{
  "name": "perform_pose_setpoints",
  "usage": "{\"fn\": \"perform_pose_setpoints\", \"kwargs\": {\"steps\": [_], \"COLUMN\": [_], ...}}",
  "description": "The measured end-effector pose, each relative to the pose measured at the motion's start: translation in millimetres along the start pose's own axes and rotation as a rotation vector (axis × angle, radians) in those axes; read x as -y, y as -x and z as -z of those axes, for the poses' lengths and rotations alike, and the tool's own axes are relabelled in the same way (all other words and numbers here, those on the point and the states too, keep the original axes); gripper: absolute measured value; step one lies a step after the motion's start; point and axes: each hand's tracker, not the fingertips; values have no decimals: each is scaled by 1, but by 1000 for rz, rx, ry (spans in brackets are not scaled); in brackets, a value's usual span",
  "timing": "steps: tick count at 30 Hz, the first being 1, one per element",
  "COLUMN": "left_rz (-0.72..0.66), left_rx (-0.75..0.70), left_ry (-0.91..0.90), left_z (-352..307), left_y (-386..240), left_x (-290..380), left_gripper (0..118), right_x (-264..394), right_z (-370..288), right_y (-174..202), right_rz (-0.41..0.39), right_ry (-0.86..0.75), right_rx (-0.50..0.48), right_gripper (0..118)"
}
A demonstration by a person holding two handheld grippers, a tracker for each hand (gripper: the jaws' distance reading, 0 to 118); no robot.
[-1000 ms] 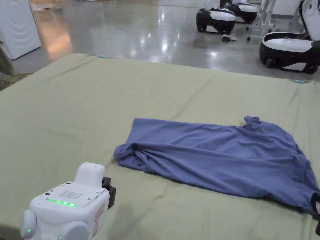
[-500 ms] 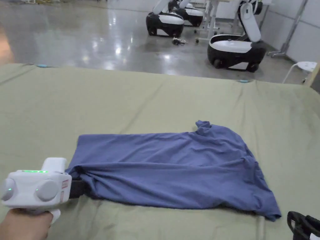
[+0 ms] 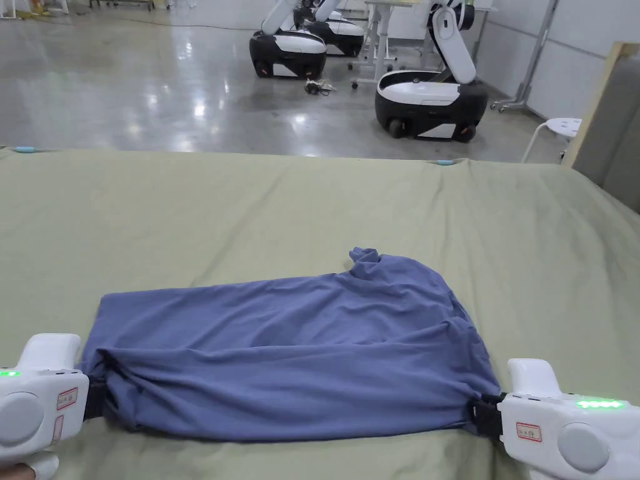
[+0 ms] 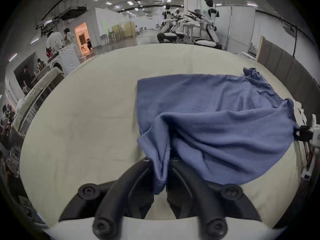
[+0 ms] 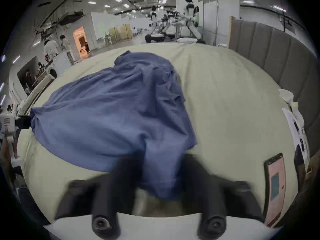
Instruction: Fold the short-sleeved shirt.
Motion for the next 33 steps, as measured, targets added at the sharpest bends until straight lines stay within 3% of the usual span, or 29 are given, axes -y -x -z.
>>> {"fn": "perform_pose_setpoints", "kwargs": {"steps": [2, 10, 15, 19, 23, 24, 25, 26, 27, 28, 29, 31, 33], "left_rz": [-21, -70, -90, -191, -238, -229, -211, -182, -154, -120, -87, -46, -26], "left_rx": [11, 98, 139, 170, 172, 173, 146, 90, 72, 69, 54, -1, -56], "left_ry": [-31, -136, -140, -86, -41, -74, -78, -90, -146, -231, -343, -507, -607], "left_z": [-11, -96, -143, -143, -113, -112, -114, -121, -132, -147, -167, -198, -217], "left_y": [9, 20, 34, 51, 53, 50, 46, 42, 37, 31, 23, 7, -10], "left_x": [-1, 2, 42, 86, 126, 134, 138, 140, 143, 145, 146, 141, 134], "left_gripper": [8, 8, 8, 8, 8, 9, 12, 27, 64, 87, 93, 92, 92], "right_x": [-3, -9, 21, 63, 100, 106, 109, 109, 108, 105, 100, 92, 80], "right_z": [-16, -113, -166, -165, -131, -126, -126, -131, -142, -153, -168, -194, -215], "right_y": [5, 7, 2, -5, -12, -11, -10, -4, 4, 12, 23, 42, 62], "right_rz": [-55, -24, -10, 17, 124, 139, 129, 113, 60, -5, -67, -113, -103], "right_ry": [-28, -119, -114, -56, -32, -41, -39, -42, -79, -136, -219, -410, -567], "right_rx": [15, -75, -145, -129, -146, -156, -152, -125, -68, -33, -12, -16, -58], "right_gripper": [18, 17, 17, 17, 19, 33, 56, 82, 97, 97, 97, 97, 97]}}
